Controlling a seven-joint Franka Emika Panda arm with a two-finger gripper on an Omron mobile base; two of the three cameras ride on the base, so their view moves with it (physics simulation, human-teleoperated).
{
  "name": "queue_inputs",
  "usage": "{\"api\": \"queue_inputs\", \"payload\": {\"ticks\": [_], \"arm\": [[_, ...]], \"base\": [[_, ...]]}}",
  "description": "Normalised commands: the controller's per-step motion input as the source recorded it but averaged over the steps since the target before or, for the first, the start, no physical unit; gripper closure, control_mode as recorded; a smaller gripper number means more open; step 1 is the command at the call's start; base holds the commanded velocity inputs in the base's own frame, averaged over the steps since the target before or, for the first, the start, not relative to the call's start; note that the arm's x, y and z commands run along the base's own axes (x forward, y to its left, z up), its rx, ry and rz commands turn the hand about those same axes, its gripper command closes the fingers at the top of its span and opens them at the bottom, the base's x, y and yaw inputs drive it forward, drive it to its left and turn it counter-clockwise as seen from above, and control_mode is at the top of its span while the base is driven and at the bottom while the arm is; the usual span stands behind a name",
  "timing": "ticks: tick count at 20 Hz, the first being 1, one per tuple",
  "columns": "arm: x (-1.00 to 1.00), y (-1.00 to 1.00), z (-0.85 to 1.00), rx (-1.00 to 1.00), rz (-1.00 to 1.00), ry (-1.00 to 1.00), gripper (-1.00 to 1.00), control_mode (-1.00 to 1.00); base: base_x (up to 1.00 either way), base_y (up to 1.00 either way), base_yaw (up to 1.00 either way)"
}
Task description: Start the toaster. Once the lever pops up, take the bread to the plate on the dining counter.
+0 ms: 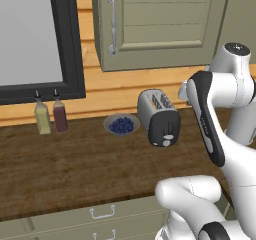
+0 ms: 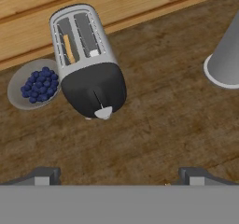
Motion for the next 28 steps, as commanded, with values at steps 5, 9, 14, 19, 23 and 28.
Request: {"api": "queue_inputs", "payload": {"ticks": [5,9,14,19,23,28], "arm": [[0.0,0.0,0.0,0.0,0.0,0.0,-1.0,-1.0],[0.0,0.0,0.0,0.0,0.0,0.0,-1.0,-1.0],[0.0,0.0,0.0,0.0,0.0,0.0,-1.0,-1.0],[0.0,0.0,0.0,0.0,0.0,0.0,-1.0,-1.0],[0.0,0.0,0.0,0.0,0.0,0.0,-1.0,-1.0],[0.0,0.0,0.0,0.0,0.0,0.0,-1.0,-1.0]], "base": [[0.0,0.0,0.0],[0.0,0.0,0.0],[0.0,0.0,0.0],[0.0,0.0,0.0],[0.0,0.0,0.0],[0.0,0.0,0.0]]}}
